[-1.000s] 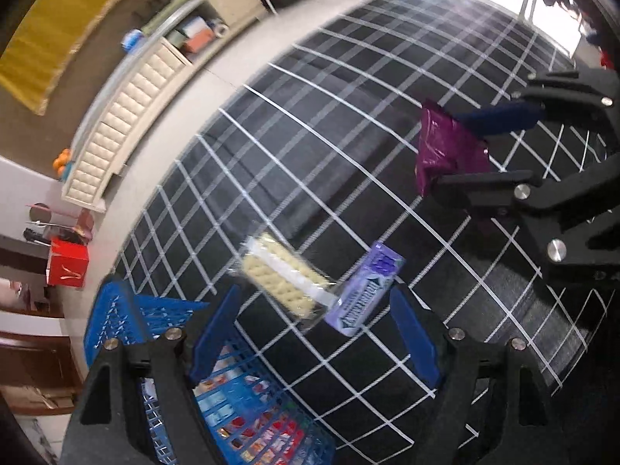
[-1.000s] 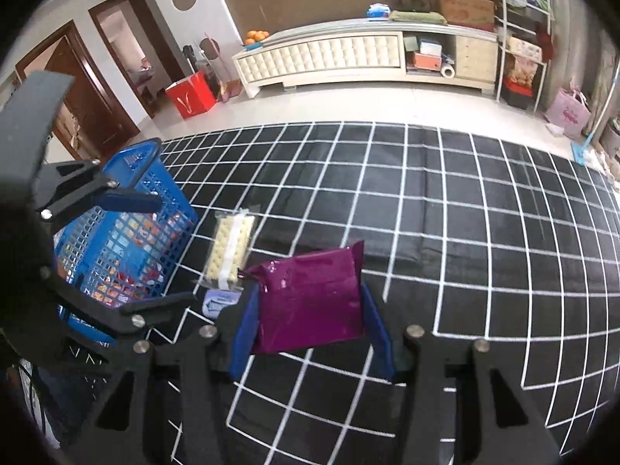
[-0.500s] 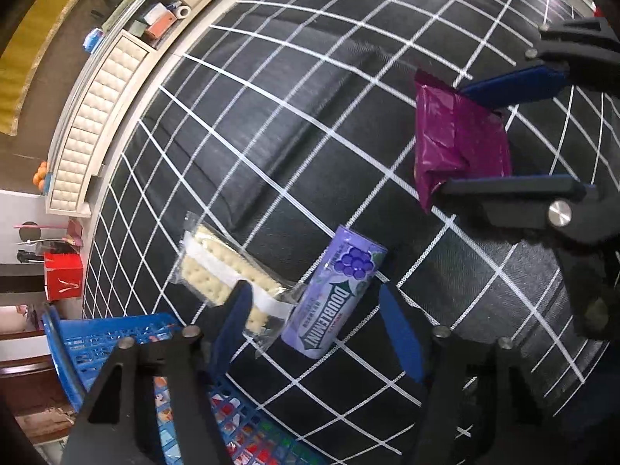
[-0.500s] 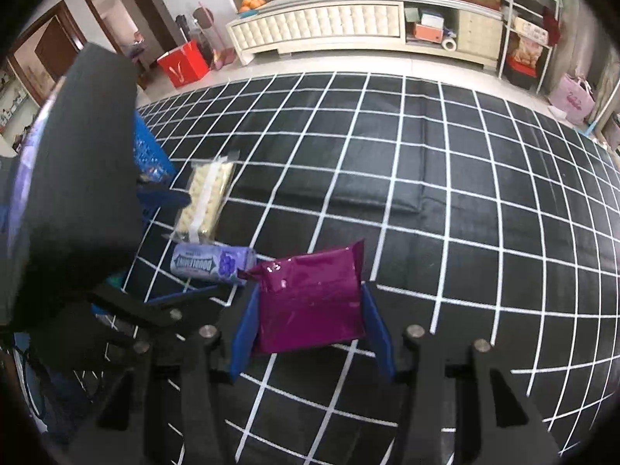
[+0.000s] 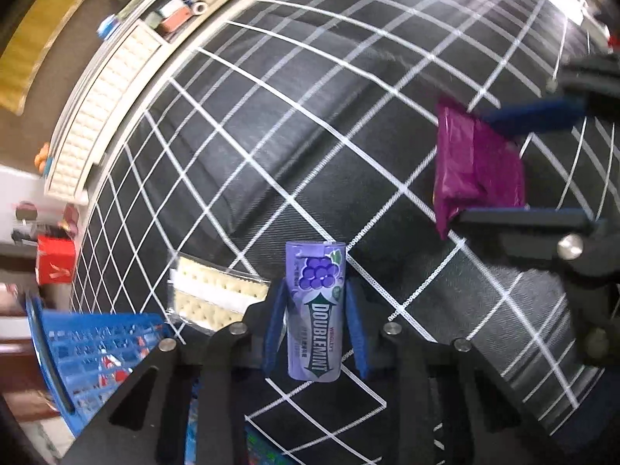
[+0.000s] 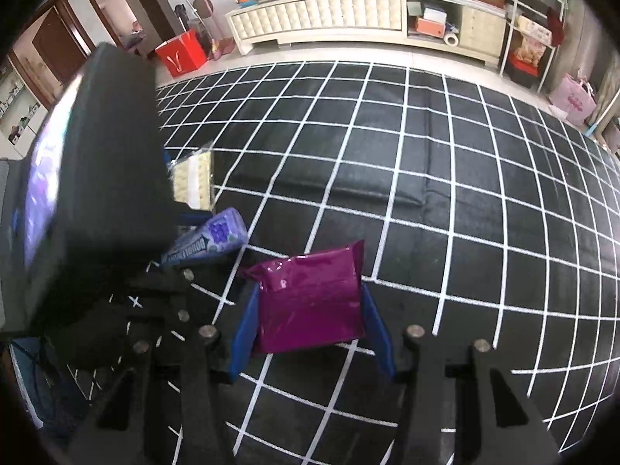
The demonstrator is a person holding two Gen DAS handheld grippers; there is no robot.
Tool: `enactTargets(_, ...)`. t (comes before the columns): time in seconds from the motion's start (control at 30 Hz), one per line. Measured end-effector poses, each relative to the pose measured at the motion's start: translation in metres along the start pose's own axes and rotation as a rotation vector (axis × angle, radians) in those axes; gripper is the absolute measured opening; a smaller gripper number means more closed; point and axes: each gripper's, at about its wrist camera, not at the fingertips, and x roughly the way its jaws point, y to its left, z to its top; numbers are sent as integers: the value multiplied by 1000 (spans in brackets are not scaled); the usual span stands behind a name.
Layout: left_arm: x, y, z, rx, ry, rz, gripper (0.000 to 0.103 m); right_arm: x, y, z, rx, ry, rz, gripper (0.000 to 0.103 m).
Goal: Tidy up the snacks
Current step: 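Carry the Doublemint tube over the basket with the left tool while the right tool holds the purple pouch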
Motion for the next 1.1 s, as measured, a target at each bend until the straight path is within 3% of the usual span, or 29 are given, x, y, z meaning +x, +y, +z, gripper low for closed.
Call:
enactTargets(0.23,-47,16,-20,-58,-117,-21,29,-17,9,16,-3,-16,-25,57)
enactTargets(0.7,-173,57,-85,-152,-381,-46,28,-107,75,43,-97,-129,-102,57)
enactTargets(1.1,-210,110,-161,-270,-464,-39,29,-134,156,55,-200,-177,-111,57)
